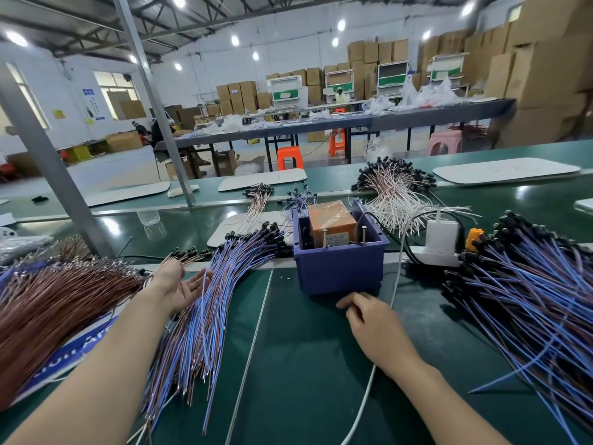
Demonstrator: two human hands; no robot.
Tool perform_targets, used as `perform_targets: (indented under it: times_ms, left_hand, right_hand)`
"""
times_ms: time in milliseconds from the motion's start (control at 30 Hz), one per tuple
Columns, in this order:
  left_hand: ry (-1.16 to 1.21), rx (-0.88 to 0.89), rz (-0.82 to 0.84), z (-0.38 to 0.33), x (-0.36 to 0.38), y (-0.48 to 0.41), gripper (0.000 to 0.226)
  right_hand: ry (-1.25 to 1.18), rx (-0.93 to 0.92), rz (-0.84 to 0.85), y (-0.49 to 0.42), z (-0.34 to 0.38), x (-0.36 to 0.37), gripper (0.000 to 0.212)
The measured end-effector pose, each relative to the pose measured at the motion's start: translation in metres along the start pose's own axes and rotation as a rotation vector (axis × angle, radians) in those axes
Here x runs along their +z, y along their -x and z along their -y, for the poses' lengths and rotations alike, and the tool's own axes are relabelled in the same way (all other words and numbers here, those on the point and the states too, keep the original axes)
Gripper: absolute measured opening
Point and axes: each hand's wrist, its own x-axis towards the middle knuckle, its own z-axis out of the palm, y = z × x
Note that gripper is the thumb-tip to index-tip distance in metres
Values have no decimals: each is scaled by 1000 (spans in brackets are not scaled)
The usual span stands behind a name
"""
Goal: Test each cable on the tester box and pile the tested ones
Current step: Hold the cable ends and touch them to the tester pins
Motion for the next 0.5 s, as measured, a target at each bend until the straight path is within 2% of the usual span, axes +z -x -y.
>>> perform_targets:
  times_ms: [100, 167, 267, 333, 400, 500]
  left_hand:
    - [21, -26, 51, -6, 6, 1, 24]
    - [-95, 77, 50, -9, 13, 2, 19]
    - [-473, 446, 17, -11, 32, 16, 18]
    - [-762, 731, 64, -15, 49, 38, 33]
    - [-1010, 960, 204, -20, 66, 67, 34]
    - [-1257, 1070, 448, -24, 87, 108, 24]
  right_hand:
    - [1, 0, -5, 0, 1, 0, 22]
    - [-11, -7, -12, 0, 1, 0, 23]
    - [-29, -29, -64, 2, 1, -1, 30]
    - [-10, -54, -150, 4, 2, -2, 38]
    - [24, -101, -284, 7, 4, -4, 44]
    - [42, -160, -494, 9, 7, -7, 50]
